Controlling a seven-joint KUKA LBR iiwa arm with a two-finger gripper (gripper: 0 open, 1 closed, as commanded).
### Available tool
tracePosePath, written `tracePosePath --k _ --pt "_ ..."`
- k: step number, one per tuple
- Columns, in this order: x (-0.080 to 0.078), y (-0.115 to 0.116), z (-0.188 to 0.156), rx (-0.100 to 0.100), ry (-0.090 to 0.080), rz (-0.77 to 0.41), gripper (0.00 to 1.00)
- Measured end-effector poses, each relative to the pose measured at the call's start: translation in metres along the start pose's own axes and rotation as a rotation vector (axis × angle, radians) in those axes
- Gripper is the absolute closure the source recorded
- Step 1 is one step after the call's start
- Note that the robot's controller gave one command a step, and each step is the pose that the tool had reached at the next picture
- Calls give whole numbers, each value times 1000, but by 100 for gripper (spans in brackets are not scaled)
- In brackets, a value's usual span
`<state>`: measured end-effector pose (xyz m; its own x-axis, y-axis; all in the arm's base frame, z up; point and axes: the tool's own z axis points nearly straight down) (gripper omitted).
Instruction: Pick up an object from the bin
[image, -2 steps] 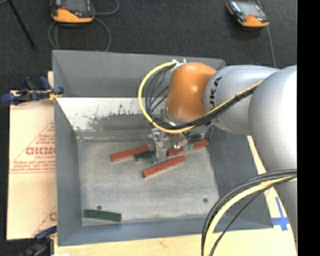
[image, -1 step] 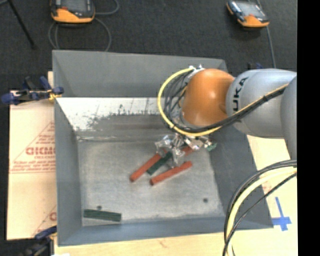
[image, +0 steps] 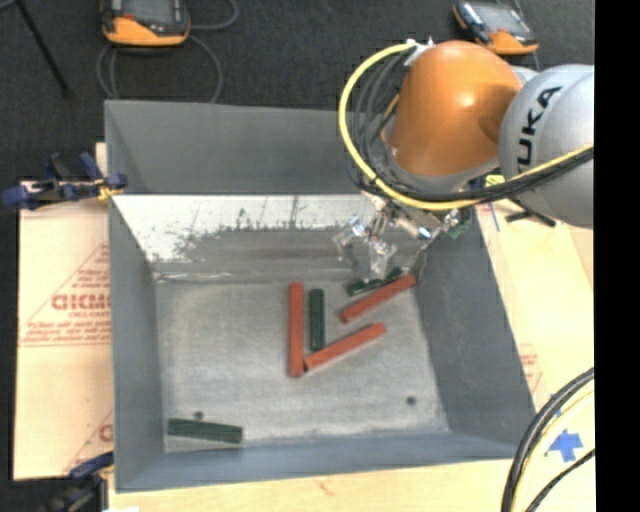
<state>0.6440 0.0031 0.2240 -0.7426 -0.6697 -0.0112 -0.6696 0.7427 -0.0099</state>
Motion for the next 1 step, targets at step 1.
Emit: tracePosePath --k 1 --pt "1 2 5 -9 5 2 0"
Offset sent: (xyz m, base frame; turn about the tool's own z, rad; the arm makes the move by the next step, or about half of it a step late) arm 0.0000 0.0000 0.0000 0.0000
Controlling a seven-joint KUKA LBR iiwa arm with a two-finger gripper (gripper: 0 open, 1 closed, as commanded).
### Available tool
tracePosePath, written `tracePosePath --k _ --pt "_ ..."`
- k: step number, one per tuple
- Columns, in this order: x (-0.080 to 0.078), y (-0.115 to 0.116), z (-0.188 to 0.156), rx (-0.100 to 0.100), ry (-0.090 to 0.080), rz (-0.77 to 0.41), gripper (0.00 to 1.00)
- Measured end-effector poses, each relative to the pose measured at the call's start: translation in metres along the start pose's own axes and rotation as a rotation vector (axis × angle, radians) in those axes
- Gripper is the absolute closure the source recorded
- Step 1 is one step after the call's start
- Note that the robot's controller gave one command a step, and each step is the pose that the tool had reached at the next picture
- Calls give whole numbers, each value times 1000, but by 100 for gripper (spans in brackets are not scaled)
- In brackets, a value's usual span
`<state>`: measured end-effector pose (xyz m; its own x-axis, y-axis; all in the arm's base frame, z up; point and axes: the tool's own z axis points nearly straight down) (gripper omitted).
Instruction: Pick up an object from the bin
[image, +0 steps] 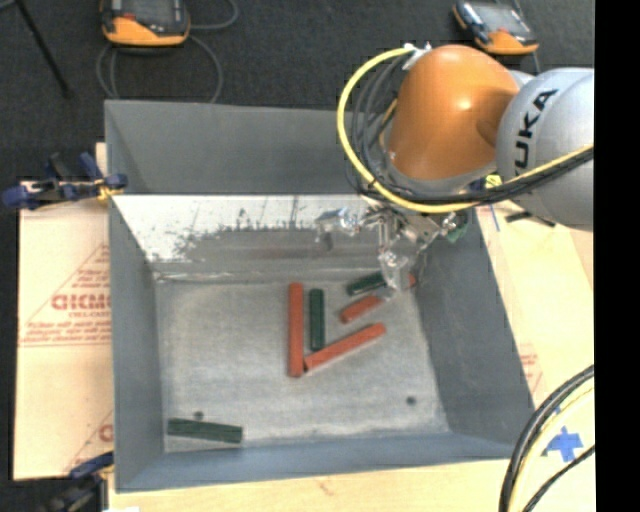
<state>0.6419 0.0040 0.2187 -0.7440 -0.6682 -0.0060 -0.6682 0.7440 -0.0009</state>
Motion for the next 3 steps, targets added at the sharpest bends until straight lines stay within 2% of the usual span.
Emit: tracePosePath --k 1,2,3 --pt "6 49 120 -5 6 -563 0" --pt "68 48 48 2 4 -764 0" --pt "47 15 146 2 3 -1049 0"
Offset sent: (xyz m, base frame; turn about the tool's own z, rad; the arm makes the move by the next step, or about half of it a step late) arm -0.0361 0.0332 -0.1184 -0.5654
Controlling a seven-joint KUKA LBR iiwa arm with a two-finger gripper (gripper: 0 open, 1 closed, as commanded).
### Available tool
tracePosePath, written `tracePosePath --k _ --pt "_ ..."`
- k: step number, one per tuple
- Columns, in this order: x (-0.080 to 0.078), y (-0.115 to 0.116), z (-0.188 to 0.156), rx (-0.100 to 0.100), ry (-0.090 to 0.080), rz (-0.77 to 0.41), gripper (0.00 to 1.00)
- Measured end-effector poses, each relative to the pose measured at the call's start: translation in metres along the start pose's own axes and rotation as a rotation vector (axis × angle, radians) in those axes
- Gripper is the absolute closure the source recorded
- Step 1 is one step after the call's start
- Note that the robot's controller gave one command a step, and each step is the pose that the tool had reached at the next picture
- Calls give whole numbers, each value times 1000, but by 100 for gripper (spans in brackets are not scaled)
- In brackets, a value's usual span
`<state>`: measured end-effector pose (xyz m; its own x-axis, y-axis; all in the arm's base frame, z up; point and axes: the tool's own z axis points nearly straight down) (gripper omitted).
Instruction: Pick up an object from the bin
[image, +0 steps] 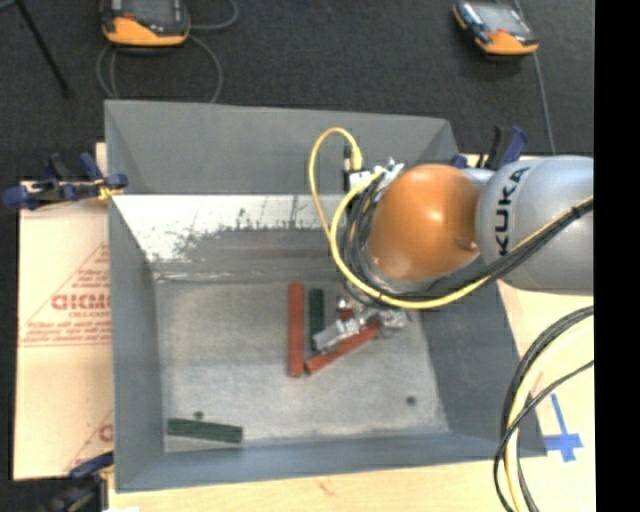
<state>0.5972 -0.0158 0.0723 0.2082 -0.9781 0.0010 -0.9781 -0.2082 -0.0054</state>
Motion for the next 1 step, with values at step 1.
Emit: tracePosePath --k 1 --pt "1 -3 -6 9 2 6 100"
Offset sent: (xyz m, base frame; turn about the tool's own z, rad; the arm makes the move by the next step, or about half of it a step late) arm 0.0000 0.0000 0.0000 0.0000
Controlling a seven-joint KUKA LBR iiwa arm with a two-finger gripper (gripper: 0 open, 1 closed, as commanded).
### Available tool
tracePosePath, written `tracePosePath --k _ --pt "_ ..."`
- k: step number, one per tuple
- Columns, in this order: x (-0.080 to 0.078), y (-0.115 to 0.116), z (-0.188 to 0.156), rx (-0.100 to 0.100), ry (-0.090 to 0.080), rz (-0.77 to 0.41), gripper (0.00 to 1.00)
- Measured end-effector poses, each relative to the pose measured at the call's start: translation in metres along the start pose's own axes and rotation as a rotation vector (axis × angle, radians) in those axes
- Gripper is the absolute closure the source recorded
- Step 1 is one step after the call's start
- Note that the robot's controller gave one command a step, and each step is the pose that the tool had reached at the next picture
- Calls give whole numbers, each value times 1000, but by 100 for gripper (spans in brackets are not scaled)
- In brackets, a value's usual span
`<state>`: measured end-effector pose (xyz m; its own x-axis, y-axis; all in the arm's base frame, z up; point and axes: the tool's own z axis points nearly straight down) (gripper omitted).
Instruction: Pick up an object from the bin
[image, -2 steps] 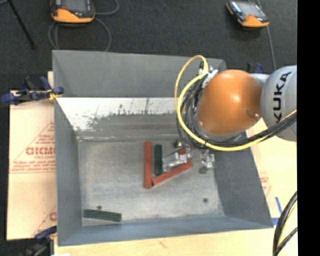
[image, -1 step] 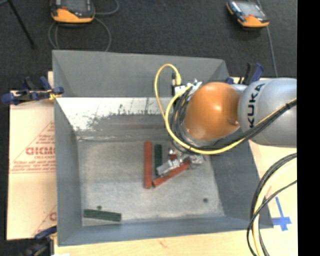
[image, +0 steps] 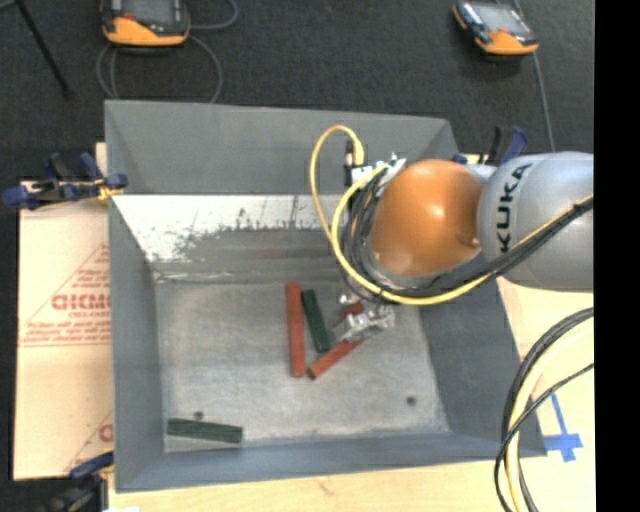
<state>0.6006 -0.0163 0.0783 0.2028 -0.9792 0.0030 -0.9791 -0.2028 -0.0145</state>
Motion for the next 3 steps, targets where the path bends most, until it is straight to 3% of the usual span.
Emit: tracePosePath --k 1,2,3 --pt "-2 2 4 -8 -5 1 0" --pt "-2 1 2 -6 -4 3 100" --pt "-2 3 5 -12 -5 4 0"
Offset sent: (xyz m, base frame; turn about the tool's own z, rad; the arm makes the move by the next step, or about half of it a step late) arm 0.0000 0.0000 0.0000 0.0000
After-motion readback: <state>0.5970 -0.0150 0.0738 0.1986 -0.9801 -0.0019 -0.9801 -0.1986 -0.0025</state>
